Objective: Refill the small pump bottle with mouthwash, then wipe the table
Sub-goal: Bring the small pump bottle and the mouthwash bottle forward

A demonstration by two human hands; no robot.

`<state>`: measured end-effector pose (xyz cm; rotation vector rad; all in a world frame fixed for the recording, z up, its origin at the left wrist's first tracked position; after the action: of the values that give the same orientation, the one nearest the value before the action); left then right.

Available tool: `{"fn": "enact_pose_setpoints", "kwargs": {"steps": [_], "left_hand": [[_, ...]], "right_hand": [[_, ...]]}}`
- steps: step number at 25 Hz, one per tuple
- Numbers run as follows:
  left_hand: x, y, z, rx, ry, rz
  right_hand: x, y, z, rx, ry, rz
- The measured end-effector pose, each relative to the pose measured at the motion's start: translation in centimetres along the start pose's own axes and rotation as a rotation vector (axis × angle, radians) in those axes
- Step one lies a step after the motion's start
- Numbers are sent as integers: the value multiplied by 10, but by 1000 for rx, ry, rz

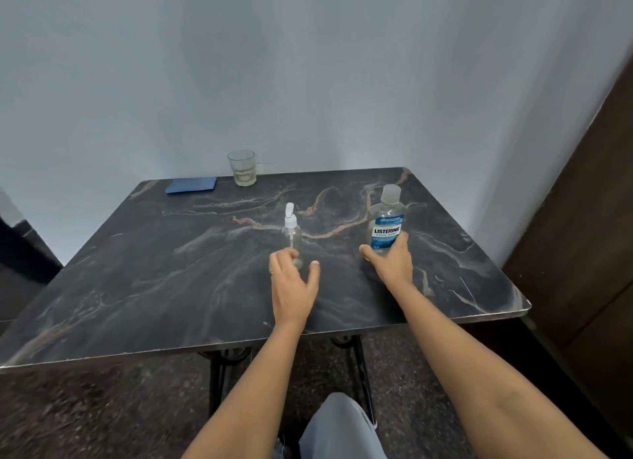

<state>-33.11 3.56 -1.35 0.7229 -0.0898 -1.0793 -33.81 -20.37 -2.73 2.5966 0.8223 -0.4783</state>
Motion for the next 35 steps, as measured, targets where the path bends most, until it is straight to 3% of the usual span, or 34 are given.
{"fn": "enact_pose_setpoints", "kwargs": {"steps": [3, 5, 8, 9, 11, 13, 15, 18, 22, 30, 35], "left_hand": [[-5, 5, -24, -311, -25, 24], [-2, 8, -32, -397, -51, -7], [7, 8, -37, -400, -35, -74], [9, 8, -38, -393, -17, -83], [12, 9, -40, -380, 19, -93], [11, 8, -41, -366, 44, -99], [11, 8, -42, -372, 49, -95], [11, 10, -44, -393, 93, -89], [15, 13, -43, -347, 177, -93], [17, 10, -43, -359, 167, -114], [14, 10, -38, -332, 200, -70]], "right_hand": [[-3, -2, -1, 61, 108, -29], [-16, -13, -2, 76, 139, 123], [-24, -58, -31, -256, 135, 382], [-13, -71, -47, -377, 189, 336], [18, -83, -83, -445, 319, 90], [49, -80, -112, -383, 385, -122], [74, -78, -127, -256, 422, -223], [93, -83, -126, -109, 530, -139], [100, -86, -114, -59, 587, 9], [92, -80, -111, -155, 504, 37], [92, -71, -106, -73, 563, -149]]}}
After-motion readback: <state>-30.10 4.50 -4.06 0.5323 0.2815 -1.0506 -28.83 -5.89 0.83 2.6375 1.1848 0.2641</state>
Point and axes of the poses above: each hand's wrist, its own y-axis towards the middle knuckle, its own x-axis out of the palm, z = x × y, the point moved 6 cm from there along y, towards the middle knuckle, and after that the axes turned 14 degrees about z, right-handed, at the moved point
